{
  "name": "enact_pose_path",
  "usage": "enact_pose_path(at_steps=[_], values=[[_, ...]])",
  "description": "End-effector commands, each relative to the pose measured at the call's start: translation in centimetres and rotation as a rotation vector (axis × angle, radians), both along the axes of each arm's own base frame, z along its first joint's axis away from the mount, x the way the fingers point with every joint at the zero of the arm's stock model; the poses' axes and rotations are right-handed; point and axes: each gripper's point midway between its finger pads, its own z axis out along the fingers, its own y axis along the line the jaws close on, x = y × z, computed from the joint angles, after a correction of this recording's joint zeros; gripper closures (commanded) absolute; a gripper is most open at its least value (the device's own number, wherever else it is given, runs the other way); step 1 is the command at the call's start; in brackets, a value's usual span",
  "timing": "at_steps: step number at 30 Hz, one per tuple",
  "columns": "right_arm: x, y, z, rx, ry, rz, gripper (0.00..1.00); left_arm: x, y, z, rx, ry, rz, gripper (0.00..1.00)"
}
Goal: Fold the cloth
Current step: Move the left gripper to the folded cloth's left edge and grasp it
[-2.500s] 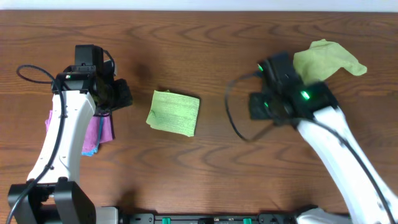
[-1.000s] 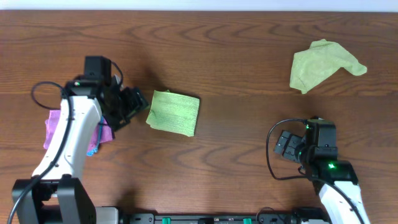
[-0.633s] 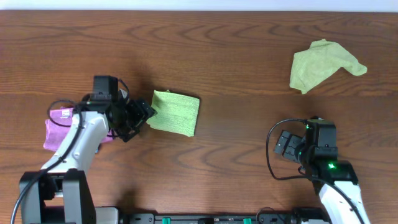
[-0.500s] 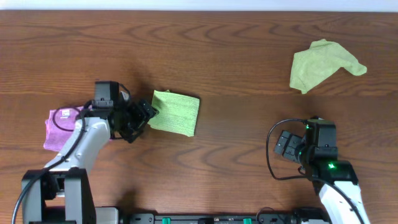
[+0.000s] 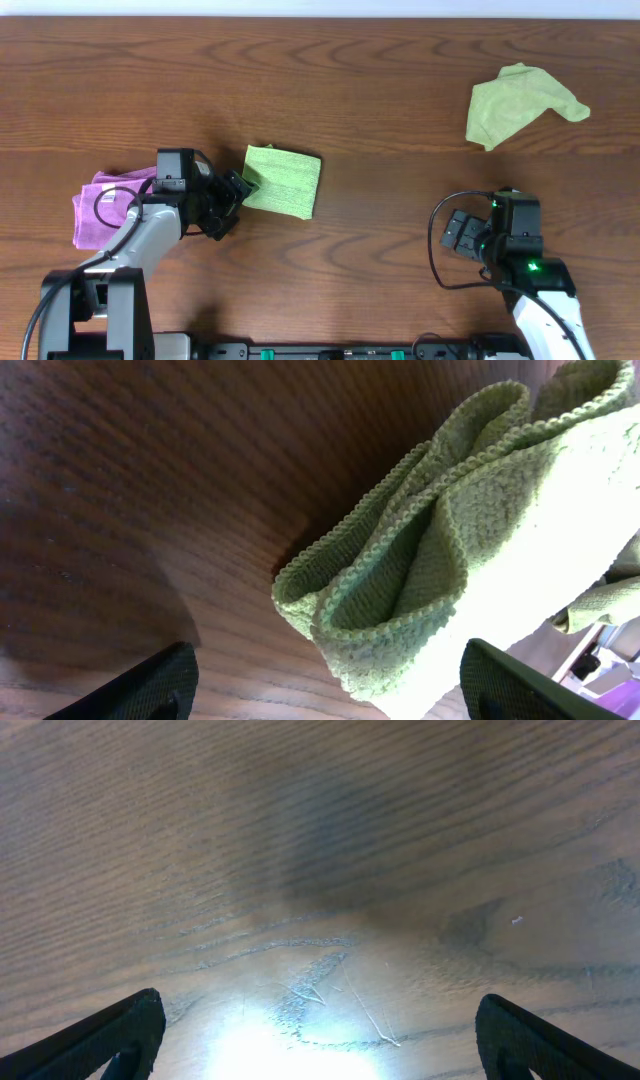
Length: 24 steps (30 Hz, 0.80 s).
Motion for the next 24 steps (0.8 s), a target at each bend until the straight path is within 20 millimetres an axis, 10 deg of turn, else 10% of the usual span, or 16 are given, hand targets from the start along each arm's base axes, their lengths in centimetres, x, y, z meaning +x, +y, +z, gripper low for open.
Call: enact_pose_path(at_steps=[1, 24], values=[[-0.1, -0.3, 0.1, -0.009, -0.005, -0.016, 0.01, 0.0, 0.3, 0.0, 0.019, -0.009, 0.009, 0.15], [-0.1, -0.3, 0.1, -0.01, -0.005, -0.016, 0.01, 1.5, -0.6, 0.2, 0.091, -0.095, -0.014, 0.16]])
